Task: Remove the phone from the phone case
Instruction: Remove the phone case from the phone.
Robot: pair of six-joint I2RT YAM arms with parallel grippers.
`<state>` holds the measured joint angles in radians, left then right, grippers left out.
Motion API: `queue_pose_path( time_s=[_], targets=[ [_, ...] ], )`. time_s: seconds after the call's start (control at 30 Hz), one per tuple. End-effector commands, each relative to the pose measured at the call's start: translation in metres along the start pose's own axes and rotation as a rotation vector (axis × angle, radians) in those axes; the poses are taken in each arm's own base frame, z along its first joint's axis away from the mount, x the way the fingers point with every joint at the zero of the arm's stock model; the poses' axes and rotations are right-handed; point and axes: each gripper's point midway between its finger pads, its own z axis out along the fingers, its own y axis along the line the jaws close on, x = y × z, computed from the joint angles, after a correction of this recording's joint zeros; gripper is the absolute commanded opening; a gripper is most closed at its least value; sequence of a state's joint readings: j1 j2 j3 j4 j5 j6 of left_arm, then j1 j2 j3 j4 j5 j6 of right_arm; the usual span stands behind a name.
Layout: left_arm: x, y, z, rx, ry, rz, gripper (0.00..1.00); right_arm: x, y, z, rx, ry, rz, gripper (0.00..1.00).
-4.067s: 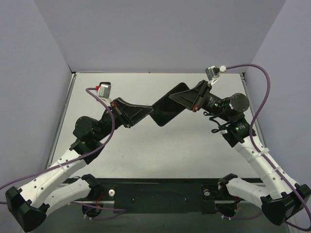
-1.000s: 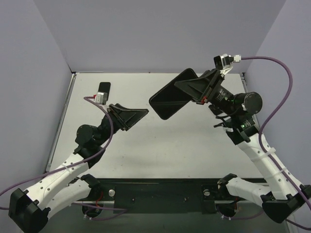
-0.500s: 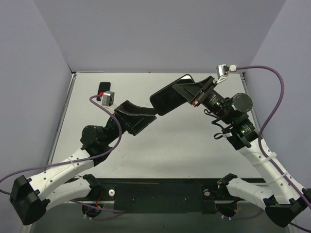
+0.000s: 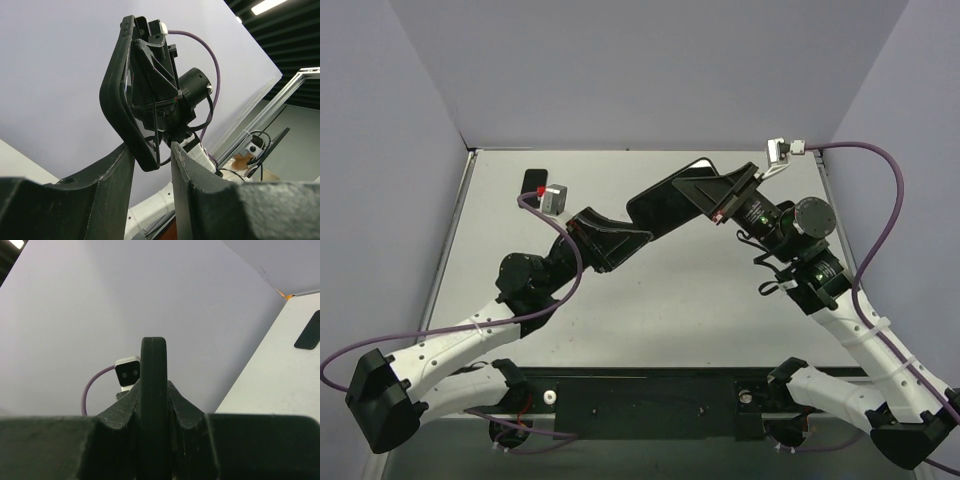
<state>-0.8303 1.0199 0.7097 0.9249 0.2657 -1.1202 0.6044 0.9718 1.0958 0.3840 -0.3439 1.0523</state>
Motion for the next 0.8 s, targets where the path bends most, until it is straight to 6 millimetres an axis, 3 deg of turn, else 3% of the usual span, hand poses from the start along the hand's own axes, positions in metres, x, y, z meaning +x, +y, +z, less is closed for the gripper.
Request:
queue_pose_path(
  time_s=[0.0,0.1,0.77],
  targets=[
    [-0.016,-0.047,0.008,0.147,-0.034,0.033,0.42,-0.023,0.025,-0.006,-0.064,-0.104,-0.063,0.0],
    [-0.016,-0.049,0.008,0.152,-0.032,0.036,0.38,-0.025,0.024,-0.008,-0.051,-0.111,-0.067,0.0],
    [-0.008,-0.059,0.014,0.2,0.023,0.035,0.39,-0.027,0.011,-0.008,0.018,-0.137,-0.049,0.0]
  ],
)
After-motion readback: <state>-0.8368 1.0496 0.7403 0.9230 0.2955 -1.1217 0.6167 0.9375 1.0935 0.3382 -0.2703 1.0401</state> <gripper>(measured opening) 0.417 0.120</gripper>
